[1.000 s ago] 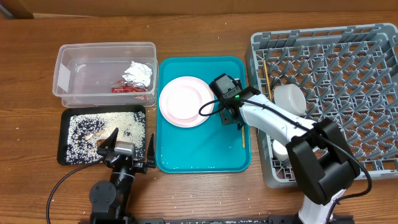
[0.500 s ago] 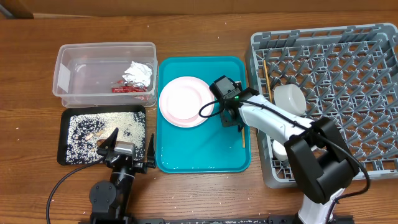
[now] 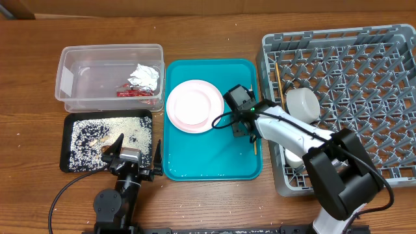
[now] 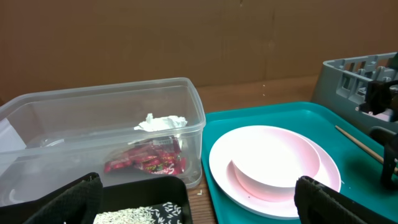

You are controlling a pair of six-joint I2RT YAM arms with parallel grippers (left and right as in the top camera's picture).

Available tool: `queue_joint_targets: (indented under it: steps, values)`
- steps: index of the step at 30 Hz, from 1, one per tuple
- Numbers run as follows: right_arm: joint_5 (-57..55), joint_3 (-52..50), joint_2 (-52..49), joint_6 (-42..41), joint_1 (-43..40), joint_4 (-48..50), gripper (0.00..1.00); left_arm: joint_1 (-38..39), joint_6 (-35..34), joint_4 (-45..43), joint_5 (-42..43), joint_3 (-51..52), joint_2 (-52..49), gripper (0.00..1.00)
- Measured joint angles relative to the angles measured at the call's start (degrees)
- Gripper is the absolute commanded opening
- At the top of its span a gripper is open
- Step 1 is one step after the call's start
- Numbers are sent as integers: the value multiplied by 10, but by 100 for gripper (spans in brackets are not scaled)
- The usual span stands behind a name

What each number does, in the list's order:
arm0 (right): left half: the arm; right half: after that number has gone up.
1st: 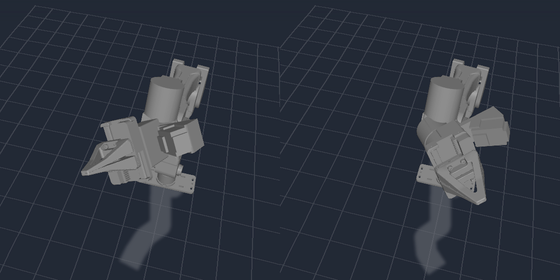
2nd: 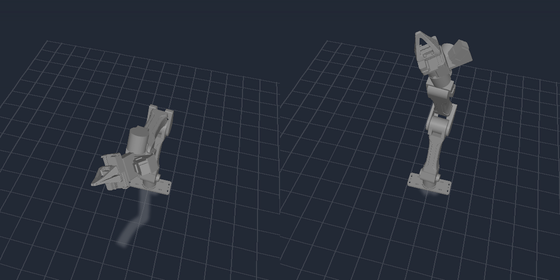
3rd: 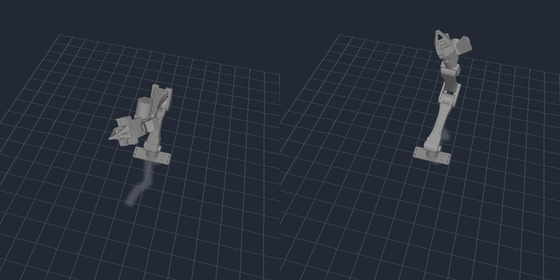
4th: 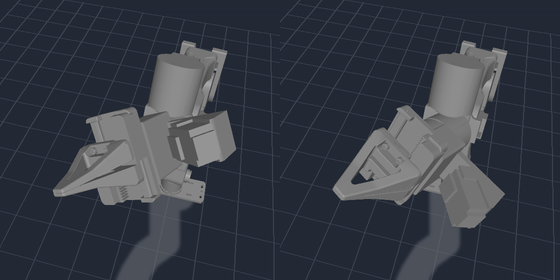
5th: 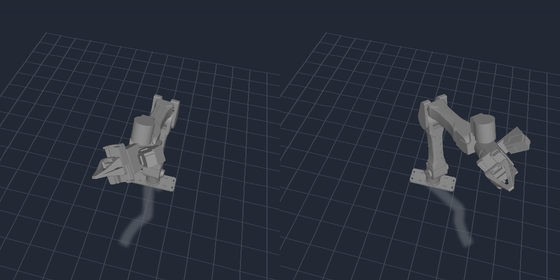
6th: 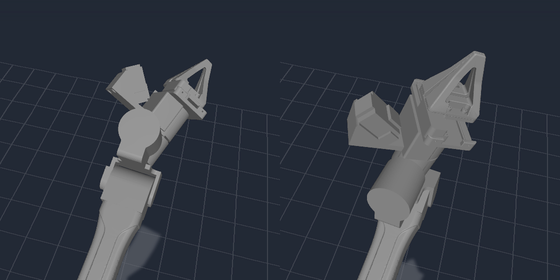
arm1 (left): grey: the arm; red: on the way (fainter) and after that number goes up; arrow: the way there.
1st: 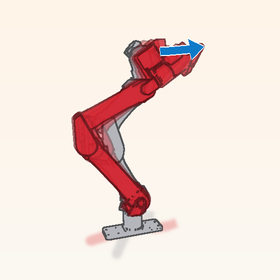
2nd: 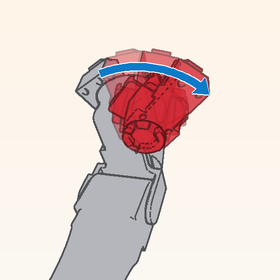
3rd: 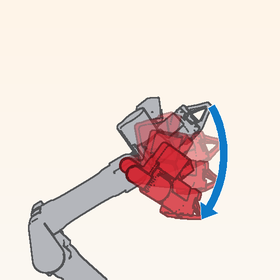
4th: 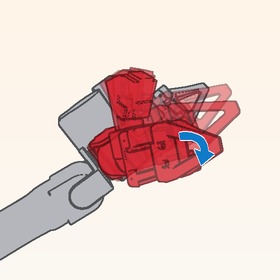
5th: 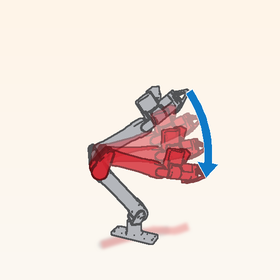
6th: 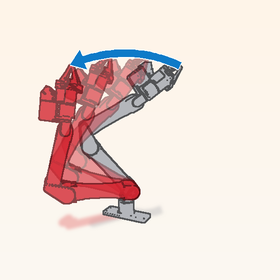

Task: Sort waste into correct bins and load items into the dishwasher
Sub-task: 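Move the right gripper to the second chopstick and grasp it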

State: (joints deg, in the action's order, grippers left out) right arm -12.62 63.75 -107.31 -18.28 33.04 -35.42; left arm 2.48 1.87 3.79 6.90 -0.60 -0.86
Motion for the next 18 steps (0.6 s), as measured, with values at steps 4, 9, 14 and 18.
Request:
queue_joint_targets:
  steps: [4,9,14,18]
  values:
    - [2,-20,12,-10,-2,14,28,0,0,0,0,0,0,100]
    - [4,-16,16,-10,-3,-14,28,0,0,0,0,0,0,100]
    - [4,-4,27,-9,-3,-43,29,0,0,0,0,0,0,100]
    - [0,4,44,-9,-3,-45,29,0,0,0,0,0,0,100]
